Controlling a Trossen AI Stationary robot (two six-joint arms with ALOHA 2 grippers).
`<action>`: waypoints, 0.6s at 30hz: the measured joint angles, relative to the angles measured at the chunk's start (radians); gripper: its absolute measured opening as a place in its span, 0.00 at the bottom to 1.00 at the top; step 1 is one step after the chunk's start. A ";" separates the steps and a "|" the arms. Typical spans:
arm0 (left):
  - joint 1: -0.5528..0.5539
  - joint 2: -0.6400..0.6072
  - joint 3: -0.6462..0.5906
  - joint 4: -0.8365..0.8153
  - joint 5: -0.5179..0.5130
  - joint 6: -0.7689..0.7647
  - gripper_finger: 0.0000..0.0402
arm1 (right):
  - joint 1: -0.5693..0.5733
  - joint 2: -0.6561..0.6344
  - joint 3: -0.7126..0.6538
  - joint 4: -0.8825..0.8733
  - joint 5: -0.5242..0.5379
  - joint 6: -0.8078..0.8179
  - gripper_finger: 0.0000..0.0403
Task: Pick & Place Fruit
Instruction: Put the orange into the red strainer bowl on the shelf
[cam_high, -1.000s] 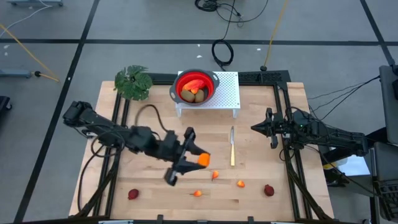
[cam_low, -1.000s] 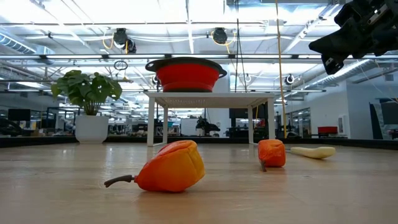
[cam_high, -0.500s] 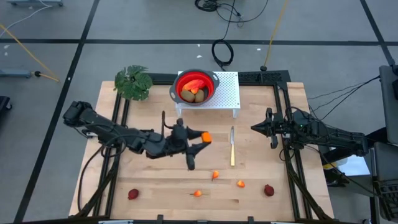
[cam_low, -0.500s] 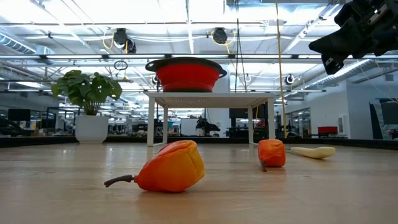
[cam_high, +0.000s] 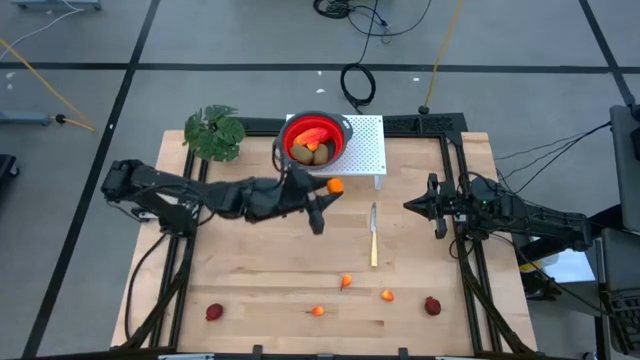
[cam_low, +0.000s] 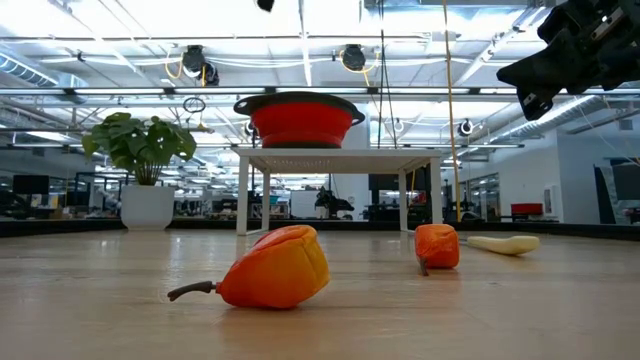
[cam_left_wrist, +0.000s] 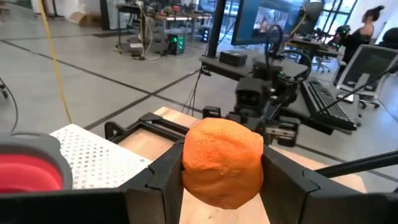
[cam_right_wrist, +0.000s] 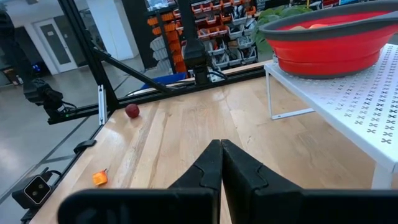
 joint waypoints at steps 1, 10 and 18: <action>0.023 0.000 0.000 -0.010 0.025 -0.001 0.41 | 0.000 0.000 0.000 -0.001 0.000 0.000 0.00; 0.237 0.000 0.000 -0.093 0.263 -0.010 0.41 | 0.000 0.000 0.000 -0.012 0.000 0.000 0.00; 0.394 0.000 0.000 -0.168 0.412 -0.003 0.41 | 0.000 0.000 0.000 -0.012 0.000 0.000 0.00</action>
